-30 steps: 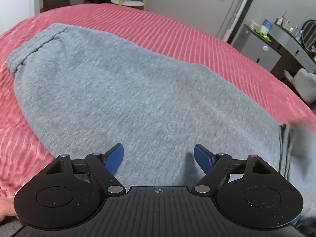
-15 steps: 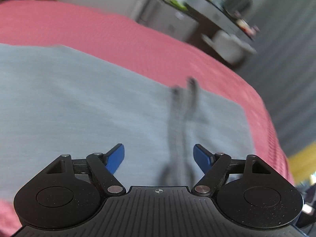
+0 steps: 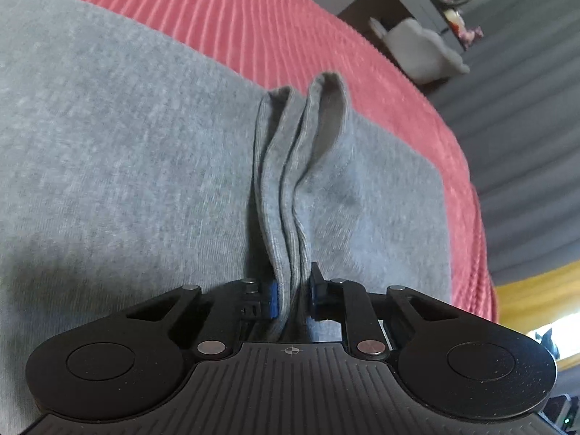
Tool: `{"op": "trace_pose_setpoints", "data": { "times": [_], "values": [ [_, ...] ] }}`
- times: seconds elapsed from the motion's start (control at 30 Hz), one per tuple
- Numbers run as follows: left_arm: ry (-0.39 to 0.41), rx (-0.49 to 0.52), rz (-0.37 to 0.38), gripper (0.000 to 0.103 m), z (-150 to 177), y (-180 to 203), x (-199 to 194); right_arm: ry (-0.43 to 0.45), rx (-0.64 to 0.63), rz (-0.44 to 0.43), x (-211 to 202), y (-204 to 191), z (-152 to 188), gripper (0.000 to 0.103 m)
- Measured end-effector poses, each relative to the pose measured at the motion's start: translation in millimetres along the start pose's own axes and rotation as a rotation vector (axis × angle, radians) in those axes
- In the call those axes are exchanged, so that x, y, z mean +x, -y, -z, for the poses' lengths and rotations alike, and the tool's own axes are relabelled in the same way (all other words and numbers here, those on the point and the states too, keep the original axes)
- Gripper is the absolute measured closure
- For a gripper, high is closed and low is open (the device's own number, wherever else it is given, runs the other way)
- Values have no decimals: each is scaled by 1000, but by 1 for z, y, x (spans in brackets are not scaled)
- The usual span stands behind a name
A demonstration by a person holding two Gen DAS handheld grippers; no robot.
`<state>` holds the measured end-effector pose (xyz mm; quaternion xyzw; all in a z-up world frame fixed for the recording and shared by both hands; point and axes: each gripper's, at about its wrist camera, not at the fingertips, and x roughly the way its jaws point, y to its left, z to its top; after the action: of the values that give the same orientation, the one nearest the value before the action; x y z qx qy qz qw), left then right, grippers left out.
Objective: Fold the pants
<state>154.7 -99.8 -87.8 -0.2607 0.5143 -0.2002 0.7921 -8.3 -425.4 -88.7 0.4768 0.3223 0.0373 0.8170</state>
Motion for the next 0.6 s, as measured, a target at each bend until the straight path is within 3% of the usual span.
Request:
{"op": "trace_pose_setpoints", "data": {
  "times": [0.1, 0.2, 0.37, 0.47, 0.6],
  "values": [
    [41, 51, 30, 87, 0, -2, -33, 21, 1, -46, -7, 0, 1, 57],
    [87, 108, -24, 87, -2, -16, -75, 31, -24, -87, -13, -4, 4, 57],
    [114, 161, -203, 80, 3, -59, -106, -18, -121, -19, -3, -21, 7, 50],
    [150, 109, -177, 69, 12, -75, -110, -39, -192, 32, 7, -35, 11, 50],
    [176, 102, -172, 62, 8, -77, -111, -38, -291, 106, 15, -52, 17, 71]
  ]
}}
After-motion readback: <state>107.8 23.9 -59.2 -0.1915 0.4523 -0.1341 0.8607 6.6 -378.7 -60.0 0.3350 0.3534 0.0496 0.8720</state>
